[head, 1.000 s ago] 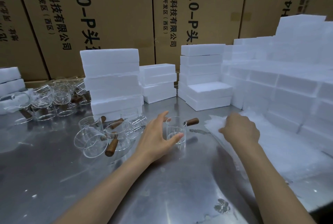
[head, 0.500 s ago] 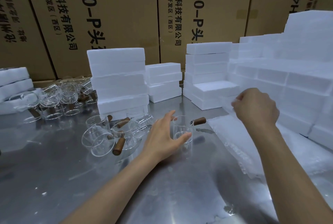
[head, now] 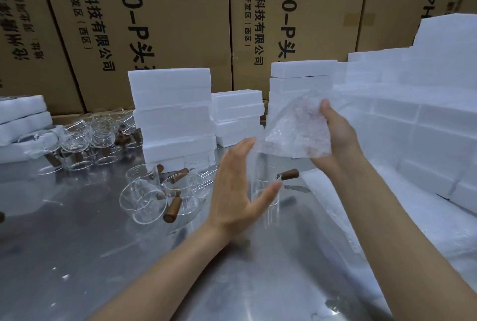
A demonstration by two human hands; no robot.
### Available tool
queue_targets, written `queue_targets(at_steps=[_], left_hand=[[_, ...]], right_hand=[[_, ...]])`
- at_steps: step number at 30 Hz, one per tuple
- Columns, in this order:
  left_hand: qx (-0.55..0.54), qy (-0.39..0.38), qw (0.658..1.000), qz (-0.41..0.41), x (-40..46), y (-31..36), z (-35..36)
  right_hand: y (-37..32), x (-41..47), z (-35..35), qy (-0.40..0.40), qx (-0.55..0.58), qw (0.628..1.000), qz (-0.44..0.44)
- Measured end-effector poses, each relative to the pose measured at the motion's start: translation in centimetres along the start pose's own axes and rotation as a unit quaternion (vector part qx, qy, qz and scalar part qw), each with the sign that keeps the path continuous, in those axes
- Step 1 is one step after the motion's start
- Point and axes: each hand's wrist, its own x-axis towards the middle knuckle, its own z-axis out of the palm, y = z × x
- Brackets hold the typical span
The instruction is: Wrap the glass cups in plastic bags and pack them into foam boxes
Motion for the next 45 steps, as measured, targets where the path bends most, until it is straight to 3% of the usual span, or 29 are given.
queue_targets(at_steps=[6,9,12,14,16,18,20,22,25,28,31,35,39,43,45], left_hand=[[0.050,0.052,0.997,0.002,0.8,-0.9,-0.2],[0.108,0.079,0.991,-0.003,1.4,-1.6,-0.6],[0.122,0.088,0.988,-0.022,2.0,-1.7,-1.6],[0.089,0.122,0.986,-0.064,2.8,-1.5,-2.4],[0.018,0.184,0.970,-0.159,4.1,-1.4,-3.3],[-0.035,0.246,0.944,-0.217,5.5,-1.3,-4.1],[-0.058,0.289,0.932,-0.209,6.7,-0.9,-5.2],[-0.048,0.309,0.936,-0.160,7.5,-0.4,-6.2],[0.048,0.279,0.958,-0.047,7.5,0.1,-6.7],[0.145,0.111,0.983,-0.030,6.2,-0.3,-5.7],[0.236,-0.084,0.962,-0.106,4.8,-1.2,-4.2],[0.270,-0.243,0.916,-0.173,3.9,-2.4,-3.5],[0.269,-0.291,0.898,-0.191,3.9,-3.1,-3.6],[0.239,-0.311,0.898,-0.198,4.2,-3.2,-3.8],[0.204,-0.322,0.899,-0.217,4.5,-3.0,-3.9]], right_hand=[[3.7,1.2,-1.4,0.038,-0.020,0.996,0.080],[4.2,1.4,-2.2,0.042,-0.066,0.997,0.016],[4.7,1.4,-2.5,0.050,-0.208,0.976,-0.037],[5.2,1.3,-2.7,0.060,-0.324,0.940,-0.086],[5.7,1.4,-2.8,0.076,-0.426,0.892,-0.131],[6.2,1.6,-3.3,0.083,-0.553,0.816,-0.147],[6.7,1.6,-3.7,0.072,-0.658,0.738,-0.131],[7.1,1.6,-3.9,0.070,-0.708,0.691,-0.132],[7.2,1.6,-4.1,0.074,-0.759,0.637,-0.112],[7.3,1.9,-4.5,0.071,-0.800,0.594,-0.041],[7.4,2.1,-4.6,0.049,-0.785,0.618,0.016],[6.9,2.1,-4.3,0.027,-0.686,0.727,0.005],[6.1,1.7,-4.0,0.090,-0.554,0.823,-0.085],[5.6,1.4,-3.6,0.116,-0.475,0.858,-0.159],[5.4,1.4,-3.3,0.114,-0.424,0.885,-0.155]])
